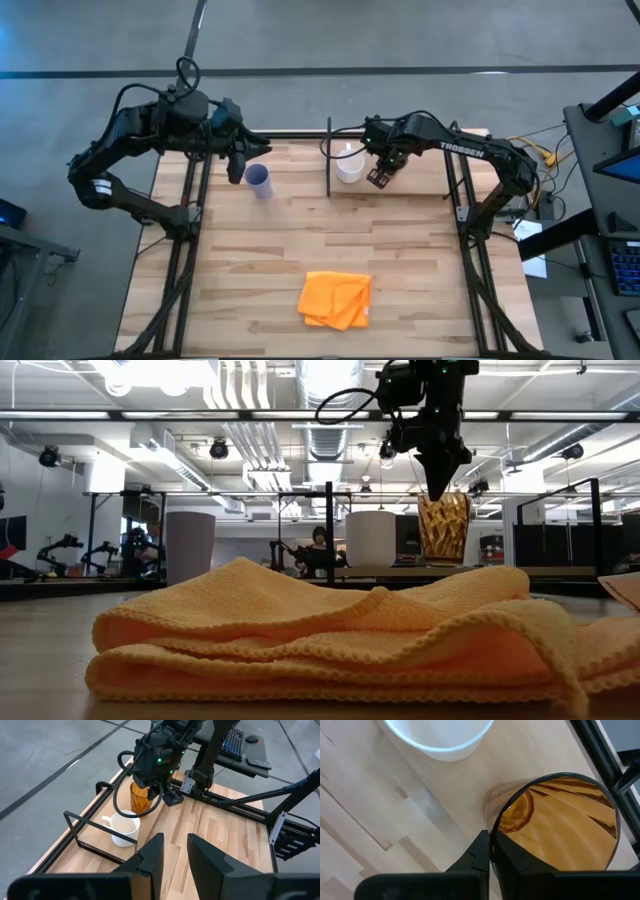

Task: Stack small to large cups/mugs on shelf
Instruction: Put the brown cup on the shelf, then put the purple cup on the shelf

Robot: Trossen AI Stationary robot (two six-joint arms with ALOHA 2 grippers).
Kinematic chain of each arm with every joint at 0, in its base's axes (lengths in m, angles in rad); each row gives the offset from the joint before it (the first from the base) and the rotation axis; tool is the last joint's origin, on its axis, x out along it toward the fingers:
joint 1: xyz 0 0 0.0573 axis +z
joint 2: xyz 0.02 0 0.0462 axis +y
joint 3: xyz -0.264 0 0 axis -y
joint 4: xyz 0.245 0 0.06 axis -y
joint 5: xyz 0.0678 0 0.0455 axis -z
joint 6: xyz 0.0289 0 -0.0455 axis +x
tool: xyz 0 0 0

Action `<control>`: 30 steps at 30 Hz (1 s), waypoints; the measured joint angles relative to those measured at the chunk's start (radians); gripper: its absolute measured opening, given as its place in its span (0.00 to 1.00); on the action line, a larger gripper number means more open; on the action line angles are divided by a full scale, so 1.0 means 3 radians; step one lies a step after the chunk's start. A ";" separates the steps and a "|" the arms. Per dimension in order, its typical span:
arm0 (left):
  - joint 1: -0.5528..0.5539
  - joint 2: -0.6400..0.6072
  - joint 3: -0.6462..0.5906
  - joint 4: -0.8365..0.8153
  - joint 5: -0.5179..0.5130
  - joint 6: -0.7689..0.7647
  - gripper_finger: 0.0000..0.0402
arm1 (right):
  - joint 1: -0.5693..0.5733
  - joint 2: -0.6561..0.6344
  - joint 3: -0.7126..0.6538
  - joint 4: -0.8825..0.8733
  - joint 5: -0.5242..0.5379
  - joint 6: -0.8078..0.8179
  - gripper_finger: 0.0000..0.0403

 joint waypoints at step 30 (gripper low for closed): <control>0.0001 -0.0001 0.0000 -0.0001 0.0000 0.0001 0.18 | 0.0000 0.0000 -0.0105 0.0132 -0.0173 0.0008 0.18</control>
